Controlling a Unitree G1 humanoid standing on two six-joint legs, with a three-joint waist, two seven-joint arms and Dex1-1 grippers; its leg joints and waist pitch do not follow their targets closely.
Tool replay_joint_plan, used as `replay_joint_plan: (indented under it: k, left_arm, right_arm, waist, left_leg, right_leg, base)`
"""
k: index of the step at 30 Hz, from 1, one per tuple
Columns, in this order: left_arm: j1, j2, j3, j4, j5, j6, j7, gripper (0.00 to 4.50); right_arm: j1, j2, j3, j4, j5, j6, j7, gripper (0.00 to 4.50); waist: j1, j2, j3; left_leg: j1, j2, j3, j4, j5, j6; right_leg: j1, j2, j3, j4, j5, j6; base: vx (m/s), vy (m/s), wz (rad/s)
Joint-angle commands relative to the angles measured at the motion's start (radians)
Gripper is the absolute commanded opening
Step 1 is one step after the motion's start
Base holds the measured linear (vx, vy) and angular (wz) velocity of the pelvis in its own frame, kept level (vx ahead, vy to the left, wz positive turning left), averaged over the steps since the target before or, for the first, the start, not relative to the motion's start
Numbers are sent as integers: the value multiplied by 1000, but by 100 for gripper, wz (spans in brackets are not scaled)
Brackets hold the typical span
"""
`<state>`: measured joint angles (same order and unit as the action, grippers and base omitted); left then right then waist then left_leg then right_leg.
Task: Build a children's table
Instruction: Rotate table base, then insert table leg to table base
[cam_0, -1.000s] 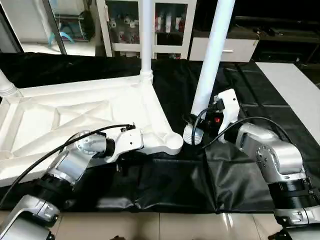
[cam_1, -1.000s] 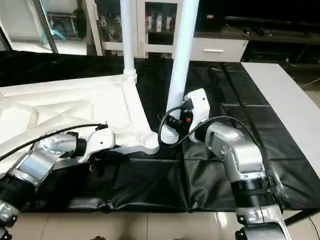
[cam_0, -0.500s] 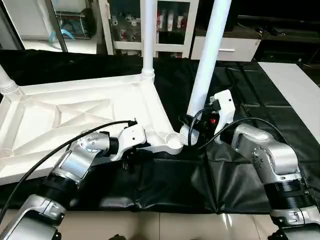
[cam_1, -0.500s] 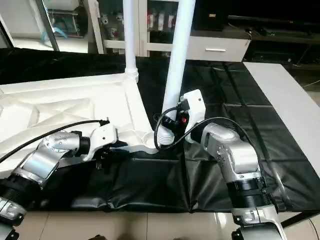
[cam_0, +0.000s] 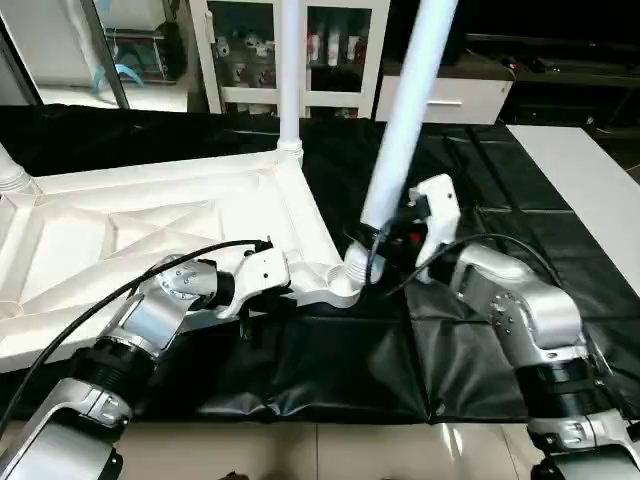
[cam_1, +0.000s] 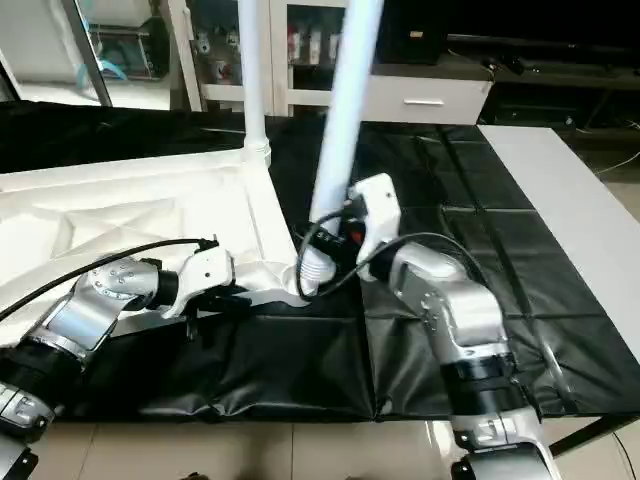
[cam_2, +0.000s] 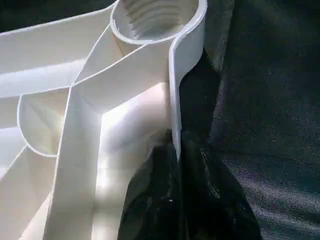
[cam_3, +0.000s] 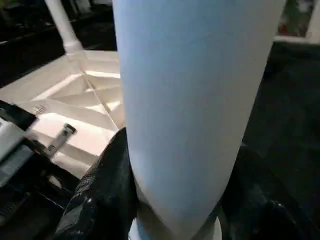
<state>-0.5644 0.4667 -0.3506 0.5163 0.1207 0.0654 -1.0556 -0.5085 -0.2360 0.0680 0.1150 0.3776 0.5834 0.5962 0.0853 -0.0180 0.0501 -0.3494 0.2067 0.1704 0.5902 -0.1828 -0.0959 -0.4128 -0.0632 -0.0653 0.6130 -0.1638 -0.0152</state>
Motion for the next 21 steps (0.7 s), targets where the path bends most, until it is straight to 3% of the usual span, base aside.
replay_joint_plan:
  k: [1, 9, 21]
  left_arm:
    - [24, 15, -31, 41, 29, 33, -25, 0]
    - [45, 21, -41, -3, 3, 91, -80, 0]
    - [32, 10, -30, 4, -1, 102, -73, 0]
  right_arm:
    - [-20, 3, 10, 9, -11, -27, 19, 188]
    - [-53, 5, 52, 109, -43, -61, 71, 188]
    - [-82, 19, 78, 252, -76, -109, 115, 188]
  waist:
    - [2, -2, -58]
    - [-3, -2, -65]
    - [-2, -2, -64]
  left_leg:
    - [1, 18, -5, -75, -244, -18]
    - [1, 17, -2, -73, -221, -20]
    - [3, 19, -2, -75, -223, -16]
  right_leg:
    - [45, -73, 48, -89, -405, -106]
    - [51, -71, 49, -75, -282, -162]
    - [52, -71, 49, -77, -287, -163]
  base:
    - [0, 0, 0]
    - [0, 0, 0]
    - [0, 0, 0]
